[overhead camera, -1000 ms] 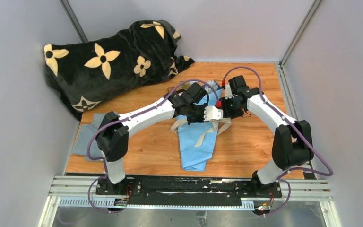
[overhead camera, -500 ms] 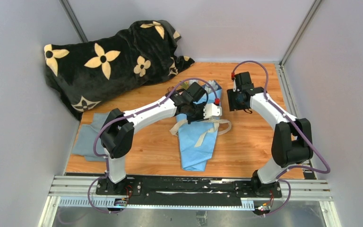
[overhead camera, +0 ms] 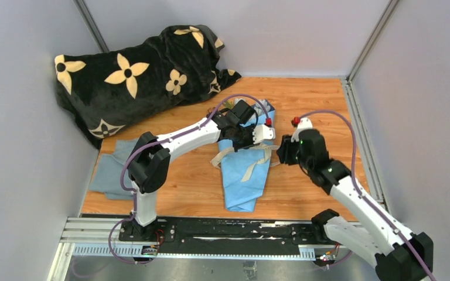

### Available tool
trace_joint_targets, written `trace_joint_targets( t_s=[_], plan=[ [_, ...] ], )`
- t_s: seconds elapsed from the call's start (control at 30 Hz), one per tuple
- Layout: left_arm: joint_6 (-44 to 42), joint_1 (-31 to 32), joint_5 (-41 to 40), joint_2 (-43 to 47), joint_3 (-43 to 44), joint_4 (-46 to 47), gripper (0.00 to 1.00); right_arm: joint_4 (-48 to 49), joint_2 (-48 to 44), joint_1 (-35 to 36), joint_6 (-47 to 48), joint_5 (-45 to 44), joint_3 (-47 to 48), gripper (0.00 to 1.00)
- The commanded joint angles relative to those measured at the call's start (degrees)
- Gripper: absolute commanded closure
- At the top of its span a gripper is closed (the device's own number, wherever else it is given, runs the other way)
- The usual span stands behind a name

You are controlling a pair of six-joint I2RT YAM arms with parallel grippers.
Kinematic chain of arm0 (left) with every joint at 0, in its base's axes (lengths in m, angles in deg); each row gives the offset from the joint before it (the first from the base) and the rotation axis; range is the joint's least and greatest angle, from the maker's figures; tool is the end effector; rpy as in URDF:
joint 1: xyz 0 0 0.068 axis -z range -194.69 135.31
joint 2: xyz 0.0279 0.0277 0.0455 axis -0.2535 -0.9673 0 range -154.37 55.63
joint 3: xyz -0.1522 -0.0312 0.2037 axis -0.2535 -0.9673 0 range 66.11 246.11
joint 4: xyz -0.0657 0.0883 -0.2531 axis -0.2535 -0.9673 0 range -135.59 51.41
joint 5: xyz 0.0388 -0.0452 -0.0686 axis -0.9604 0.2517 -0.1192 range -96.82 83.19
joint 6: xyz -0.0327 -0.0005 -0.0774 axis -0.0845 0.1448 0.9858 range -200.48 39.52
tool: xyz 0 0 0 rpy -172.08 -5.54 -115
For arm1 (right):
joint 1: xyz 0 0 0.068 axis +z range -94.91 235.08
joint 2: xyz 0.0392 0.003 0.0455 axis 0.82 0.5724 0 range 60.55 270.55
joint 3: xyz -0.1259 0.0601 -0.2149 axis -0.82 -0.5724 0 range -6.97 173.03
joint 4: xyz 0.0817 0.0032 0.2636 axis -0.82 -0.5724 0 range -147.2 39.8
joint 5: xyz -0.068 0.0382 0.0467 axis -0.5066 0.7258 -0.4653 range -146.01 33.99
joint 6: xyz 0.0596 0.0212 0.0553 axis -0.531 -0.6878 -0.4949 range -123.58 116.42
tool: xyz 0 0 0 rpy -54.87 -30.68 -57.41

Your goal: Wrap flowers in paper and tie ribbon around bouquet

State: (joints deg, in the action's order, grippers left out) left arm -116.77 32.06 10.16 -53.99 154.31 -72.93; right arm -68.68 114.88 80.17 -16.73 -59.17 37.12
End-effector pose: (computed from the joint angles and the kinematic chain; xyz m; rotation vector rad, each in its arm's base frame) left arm 0.2916 -0.3414 0.1874 1.7698 1.8231 -0.4483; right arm 0.2484 0.1117 0.2558 -0.1833 2.0819 0.3509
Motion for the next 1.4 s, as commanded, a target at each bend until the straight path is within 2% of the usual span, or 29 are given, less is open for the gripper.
trace_joint_targets(
  t_s=[0.0,0.07,0.13,0.23,0.53,0.87,0.93,1.1,1.33,1.37],
  plan=[
    [0.87,-0.47,2.03,-1.18,1.56,0.15,1.00,11.62,-5.61,4.86,-13.36,3.72,-15.20,0.57],
    [0.87,-0.51,2.02,-1.29,1.50,-0.06,1.00,18.78,-5.85,5.18,-15.92,5.10,-18.80,0.54],
    [0.92,-0.47,2.01,-1.37,1.47,-0.28,1.00,21.30,-4.61,5.25,-15.81,4.51,-19.00,0.52],
    [0.98,-0.51,2.05,-1.29,1.31,-0.37,1.00,20.02,-1.79,6.16,-13.20,3.22,-16.55,0.50],
    [1.10,-0.51,2.41,-1.47,1.77,-0.56,1.00,19.81,4.02,7.48,-12.01,-3.20,-14.09,0.53],
    [1.13,-0.51,2.42,-2.06,1.97,-0.89,1.00,22.71,12.46,7.60,-6.65,-2.85,-9.85,0.53],
    [1.24,-0.51,2.49,-2.16,1.99,-0.97,1.00,22.51,13.76,7.46,-6.43,-3.87,-9.49,0.56],
    [1.09,-0.60,2.70,-2.02,2.07,-1.51,1.00,19.56,15.68,7.50,-6.36,-6.93,-8.36,0.78],
    [1.31,-0.85,3.90,-1.73,2.36,-2.15,1.00,15.24,15.57,6.67,-6.27,-7.71,-8.73,0.91],
    [1.21,-0.79,4.01,-1.73,2.56,-2.48,0.97,14.95,15.28,6.53,-6.23,-7.55,-8.76,0.93]
  ],
)
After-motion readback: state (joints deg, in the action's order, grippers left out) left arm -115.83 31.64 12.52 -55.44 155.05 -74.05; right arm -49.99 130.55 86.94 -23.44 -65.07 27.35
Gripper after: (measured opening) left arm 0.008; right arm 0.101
